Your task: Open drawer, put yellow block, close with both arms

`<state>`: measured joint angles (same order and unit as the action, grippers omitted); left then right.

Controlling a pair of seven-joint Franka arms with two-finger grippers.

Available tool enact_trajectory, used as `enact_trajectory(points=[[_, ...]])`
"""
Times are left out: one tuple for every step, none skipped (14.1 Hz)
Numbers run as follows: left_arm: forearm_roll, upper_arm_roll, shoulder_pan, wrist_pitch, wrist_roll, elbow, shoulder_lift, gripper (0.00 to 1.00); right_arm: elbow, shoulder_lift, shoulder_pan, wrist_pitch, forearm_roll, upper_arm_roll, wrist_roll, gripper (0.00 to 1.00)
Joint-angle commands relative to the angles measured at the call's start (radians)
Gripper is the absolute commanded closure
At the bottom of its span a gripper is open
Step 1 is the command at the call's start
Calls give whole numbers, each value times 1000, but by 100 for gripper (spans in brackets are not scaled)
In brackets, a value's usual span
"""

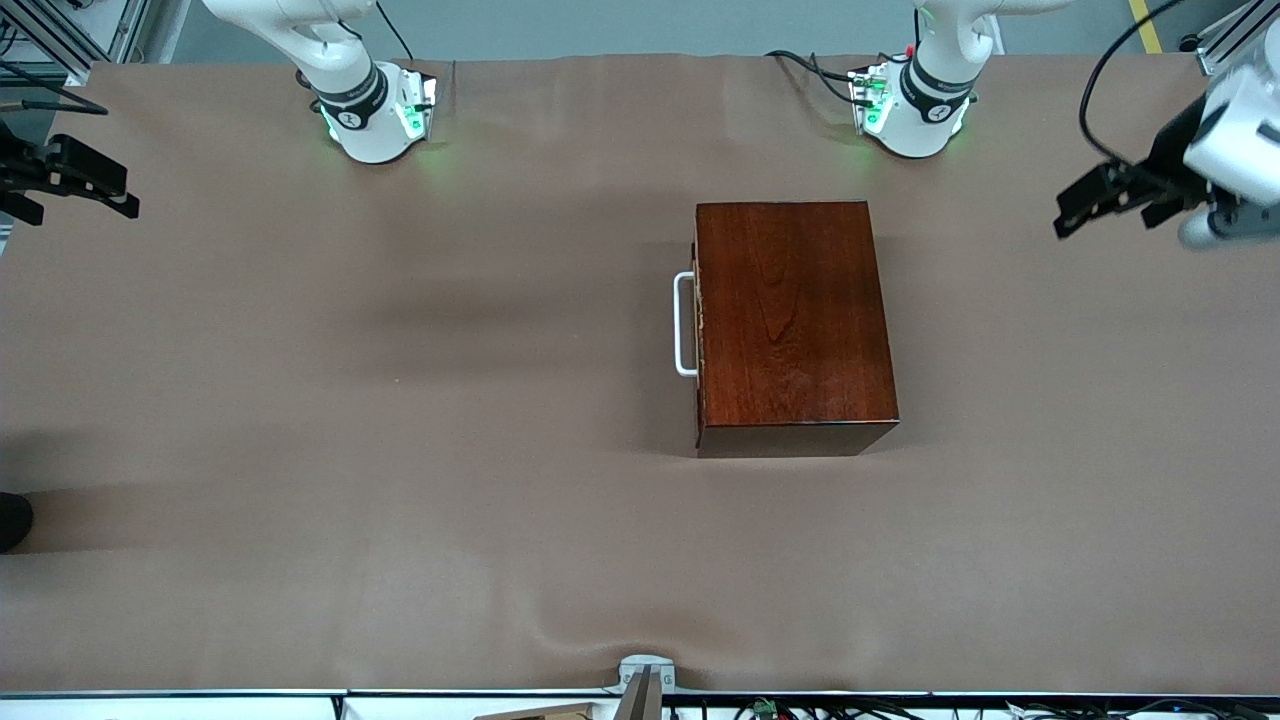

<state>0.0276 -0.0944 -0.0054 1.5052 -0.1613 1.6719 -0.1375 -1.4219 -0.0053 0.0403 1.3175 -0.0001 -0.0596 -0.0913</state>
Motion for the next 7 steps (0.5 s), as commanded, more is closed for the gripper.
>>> enact_trajectory(points=[[-5,-18,38,26,94,81,-82,0,-2,-10,4,-4,-6,1,-1,0],[-5,-18,38,26,95,77,-85,0,-2,-10,1,-4,-6,1,-2,0],[-9,-18,38,26,95,62,-82,0,-2,-10,1,-3,-6,0,-2,0],[-11,-18,36,24,94,51,-77,0,-2,-10,6,-3,-4,1,-1,0],[-17,-18,35,24,92,51,-77,0,-2,-10,7,-1,-4,1,-1,0],[-23,-18,33,24,85,49,-77,0,-2,-12,7,-3,-6,3,-1,0],[-24,-19,33,24,85,48,-77,0,-2,-12,4,-4,-6,1,-1,0]])
